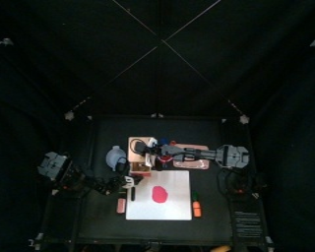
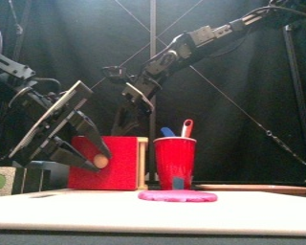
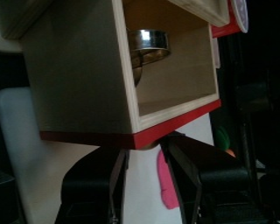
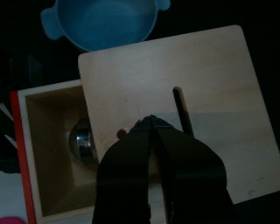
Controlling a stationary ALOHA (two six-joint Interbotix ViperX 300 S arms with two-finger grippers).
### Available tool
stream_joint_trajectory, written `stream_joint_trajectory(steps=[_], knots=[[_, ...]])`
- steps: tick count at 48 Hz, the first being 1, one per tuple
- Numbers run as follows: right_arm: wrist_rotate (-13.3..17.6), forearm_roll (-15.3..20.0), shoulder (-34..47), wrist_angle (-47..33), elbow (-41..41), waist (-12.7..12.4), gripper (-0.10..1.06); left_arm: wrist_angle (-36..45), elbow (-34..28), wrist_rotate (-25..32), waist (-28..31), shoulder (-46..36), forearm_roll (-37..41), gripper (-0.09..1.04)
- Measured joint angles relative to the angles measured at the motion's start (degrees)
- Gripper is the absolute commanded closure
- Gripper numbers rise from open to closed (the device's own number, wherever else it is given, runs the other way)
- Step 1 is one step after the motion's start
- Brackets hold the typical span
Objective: Get the cutter from the drawer then cut the dough then place the extra dough in the bowl
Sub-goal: Place the cutter on the board
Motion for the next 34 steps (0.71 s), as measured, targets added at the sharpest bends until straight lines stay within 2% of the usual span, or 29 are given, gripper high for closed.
stream_joint_trajectory(steps=[34], knots=[[0.00,0.00,0.18,0.00,0.00,0.00,0.92,0.09,-0.79,0.62,-1.58,-0.09,-1.32,0.25]])
